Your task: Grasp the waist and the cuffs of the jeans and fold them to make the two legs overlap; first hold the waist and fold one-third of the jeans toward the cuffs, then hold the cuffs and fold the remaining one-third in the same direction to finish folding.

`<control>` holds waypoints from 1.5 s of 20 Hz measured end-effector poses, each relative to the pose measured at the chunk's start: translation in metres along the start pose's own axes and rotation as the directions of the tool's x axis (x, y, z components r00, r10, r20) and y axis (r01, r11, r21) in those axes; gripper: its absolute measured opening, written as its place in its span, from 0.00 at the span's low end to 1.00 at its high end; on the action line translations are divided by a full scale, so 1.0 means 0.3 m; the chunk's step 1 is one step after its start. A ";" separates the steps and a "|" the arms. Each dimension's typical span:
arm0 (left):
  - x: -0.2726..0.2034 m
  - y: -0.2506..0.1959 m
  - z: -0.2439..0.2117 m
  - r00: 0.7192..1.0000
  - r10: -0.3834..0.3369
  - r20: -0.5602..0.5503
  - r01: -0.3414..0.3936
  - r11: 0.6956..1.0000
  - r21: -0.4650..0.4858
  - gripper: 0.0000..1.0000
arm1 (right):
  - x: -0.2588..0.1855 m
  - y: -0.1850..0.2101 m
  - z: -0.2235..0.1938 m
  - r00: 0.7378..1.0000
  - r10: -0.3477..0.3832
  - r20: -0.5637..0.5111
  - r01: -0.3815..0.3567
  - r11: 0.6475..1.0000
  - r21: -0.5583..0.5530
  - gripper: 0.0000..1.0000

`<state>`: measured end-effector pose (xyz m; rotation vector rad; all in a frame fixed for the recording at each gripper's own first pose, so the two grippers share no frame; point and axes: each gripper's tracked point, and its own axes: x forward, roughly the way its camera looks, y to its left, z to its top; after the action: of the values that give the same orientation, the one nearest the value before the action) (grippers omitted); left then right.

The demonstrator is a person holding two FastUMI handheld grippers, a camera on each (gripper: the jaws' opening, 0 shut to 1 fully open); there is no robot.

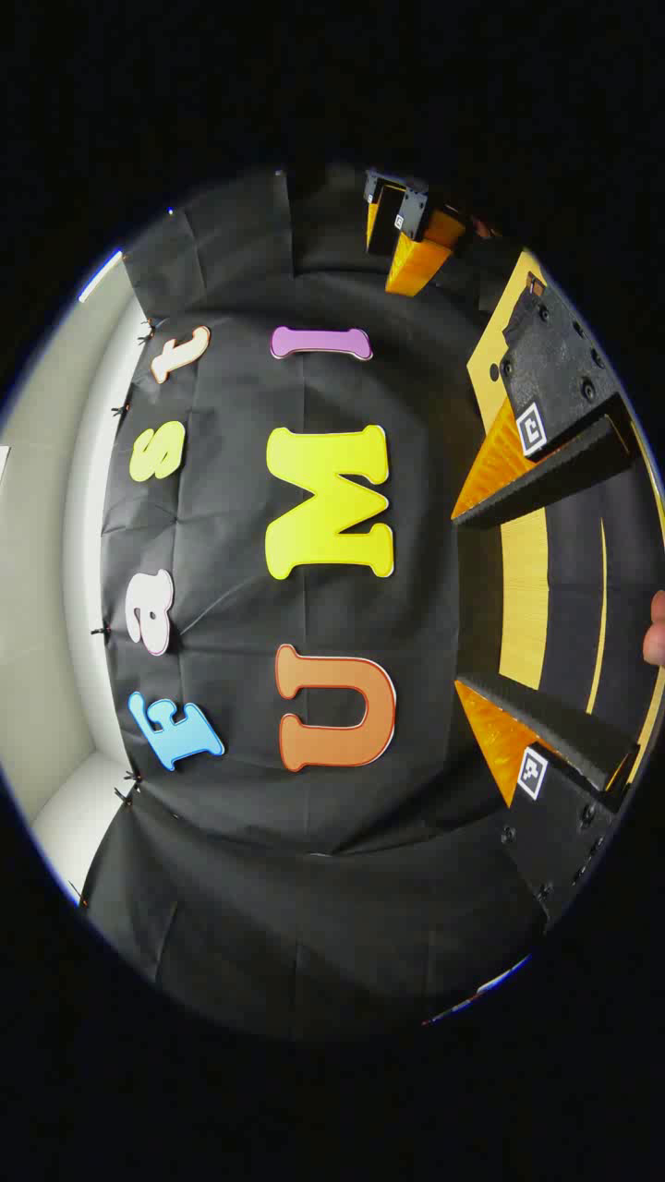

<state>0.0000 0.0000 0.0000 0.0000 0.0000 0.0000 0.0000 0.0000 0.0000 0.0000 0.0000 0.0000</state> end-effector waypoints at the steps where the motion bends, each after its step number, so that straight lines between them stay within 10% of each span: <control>1: 0.001 0.005 0.012 1.000 0.002 0.000 -0.002 1.000 0.000 0.98 | 0.000 -0.011 0.010 1.000 -0.006 0.001 0.006 1.000 0.000 0.96; 11: 0.018 0.038 0.125 1.000 0.012 0.023 -0.012 1.000 -0.020 1.00 | 0.046 -0.059 0.216 0.996 -0.014 0.093 0.014 1.000 0.002 0.94; 23: 0.006 0.159 -0.088 0.990 0.085 -0.113 -0.096 0.991 -0.095 0.98 | 0.020 -0.239 -0.060 0.991 -0.062 -0.120 0.065 0.998 0.024 0.94; 30: -0.087 0.397 -0.520 0.886 0.156 -0.437 -0.305 0.905 -0.296 0.99 | -0.044 -0.503 -0.476 0.884 0.000 -0.468 0.131 0.960 0.247 0.95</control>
<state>-0.0260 0.1191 -0.1561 -0.3683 0.4185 0.2452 -0.0132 -0.1509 -0.1429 0.2777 0.4842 -0.0688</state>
